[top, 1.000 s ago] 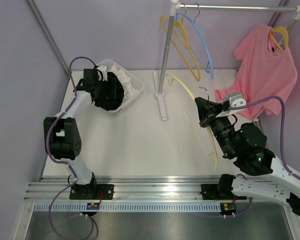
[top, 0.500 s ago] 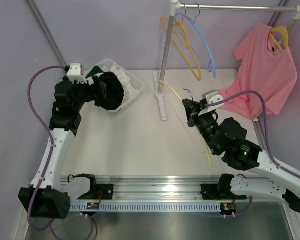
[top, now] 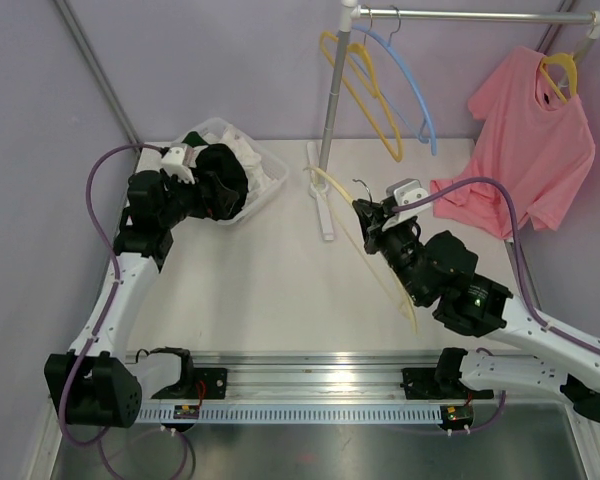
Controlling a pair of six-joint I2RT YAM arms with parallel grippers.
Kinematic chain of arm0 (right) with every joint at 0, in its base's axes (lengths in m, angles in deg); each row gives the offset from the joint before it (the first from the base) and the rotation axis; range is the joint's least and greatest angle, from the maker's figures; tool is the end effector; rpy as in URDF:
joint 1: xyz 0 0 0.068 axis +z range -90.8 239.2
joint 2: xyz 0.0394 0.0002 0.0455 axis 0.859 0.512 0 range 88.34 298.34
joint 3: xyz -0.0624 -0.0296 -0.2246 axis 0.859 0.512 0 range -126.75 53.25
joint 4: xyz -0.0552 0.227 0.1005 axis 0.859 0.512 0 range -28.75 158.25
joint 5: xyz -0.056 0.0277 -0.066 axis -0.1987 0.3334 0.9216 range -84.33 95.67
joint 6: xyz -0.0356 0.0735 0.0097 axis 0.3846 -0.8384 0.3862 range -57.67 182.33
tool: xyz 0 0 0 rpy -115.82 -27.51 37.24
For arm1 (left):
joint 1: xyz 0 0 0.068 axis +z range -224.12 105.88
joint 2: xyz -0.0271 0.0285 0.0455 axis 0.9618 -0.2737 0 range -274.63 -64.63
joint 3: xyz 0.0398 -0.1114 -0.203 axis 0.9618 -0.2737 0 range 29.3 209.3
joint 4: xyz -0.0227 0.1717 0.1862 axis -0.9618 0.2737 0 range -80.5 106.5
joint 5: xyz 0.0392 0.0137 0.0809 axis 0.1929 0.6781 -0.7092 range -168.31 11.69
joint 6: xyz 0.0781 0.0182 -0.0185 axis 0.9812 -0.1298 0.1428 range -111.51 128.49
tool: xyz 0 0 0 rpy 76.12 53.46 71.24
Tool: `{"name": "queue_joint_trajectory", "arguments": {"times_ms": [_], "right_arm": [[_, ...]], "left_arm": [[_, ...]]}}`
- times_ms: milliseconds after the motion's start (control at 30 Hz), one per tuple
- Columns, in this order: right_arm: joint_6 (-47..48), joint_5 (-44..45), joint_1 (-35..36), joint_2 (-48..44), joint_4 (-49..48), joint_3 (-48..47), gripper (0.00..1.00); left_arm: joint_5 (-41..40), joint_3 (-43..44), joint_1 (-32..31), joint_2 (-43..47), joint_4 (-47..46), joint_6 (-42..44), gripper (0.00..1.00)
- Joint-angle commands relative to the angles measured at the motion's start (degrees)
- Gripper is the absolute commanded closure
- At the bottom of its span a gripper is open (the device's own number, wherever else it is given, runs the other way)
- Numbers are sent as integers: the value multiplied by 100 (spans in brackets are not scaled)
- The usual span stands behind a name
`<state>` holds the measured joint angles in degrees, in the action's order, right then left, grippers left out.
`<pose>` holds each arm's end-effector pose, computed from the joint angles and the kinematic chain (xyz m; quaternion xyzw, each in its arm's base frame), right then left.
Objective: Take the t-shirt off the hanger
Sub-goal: Hang the hanger back to the clothesline with the right arm
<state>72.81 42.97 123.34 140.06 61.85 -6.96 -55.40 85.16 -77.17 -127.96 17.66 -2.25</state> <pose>0.1421 0.1938 0.4021 -0.1854 0.6411 0.1351 0.7323 0.2952 -0.0437 0.3052 0.0674 0.7871 -0.2282 0.5690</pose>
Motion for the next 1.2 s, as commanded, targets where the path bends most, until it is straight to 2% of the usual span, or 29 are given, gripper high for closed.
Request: {"name": "queue_joint_trajectory", "arguments": {"times_ms": [0, 167, 300, 533, 567, 633, 767, 933, 1067, 1167], "right_arm": [[-274, -170, 37, -233, -352, -167, 100], [-433, -109, 46, -583, -359, 43, 100], [-538, 172, 46, -944, -447, 324, 100], [-775, 742, 37, -1796, -210, 773, 100], [-967, 813, 37, -1954, -96, 765, 100], [-1336, 1041, 46, -2069, 737, 634, 100], [-2048, 1647, 37, -2097, 1967, 431, 100], [-2392, 2965, 37, -1789, 2567, 264, 100], [-2928, 3643, 37, -1569, 3163, 123, 100], [-3078, 4170, 37, -1560, 3263, 105, 100]], "left_arm": [[835, -232, 6, -162, -323, 292, 1], [1294, -426, 6, -250, -719, 274, 1], [1312, -672, -3, -267, -1185, 231, 1], [1057, -620, -12, -390, -1071, 257, 1], [1057, -620, -12, -408, -1080, 257, 1], [935, -594, -12, -478, -1071, 178, 1], [170, -558, -29, -557, -1142, -358, 1], [-278, -558, -55, -453, -1097, -560, 1], [-858, -681, -55, -268, -1238, -675, 1], [-711, -567, -55, -276, -1098, -553, 1]]}}
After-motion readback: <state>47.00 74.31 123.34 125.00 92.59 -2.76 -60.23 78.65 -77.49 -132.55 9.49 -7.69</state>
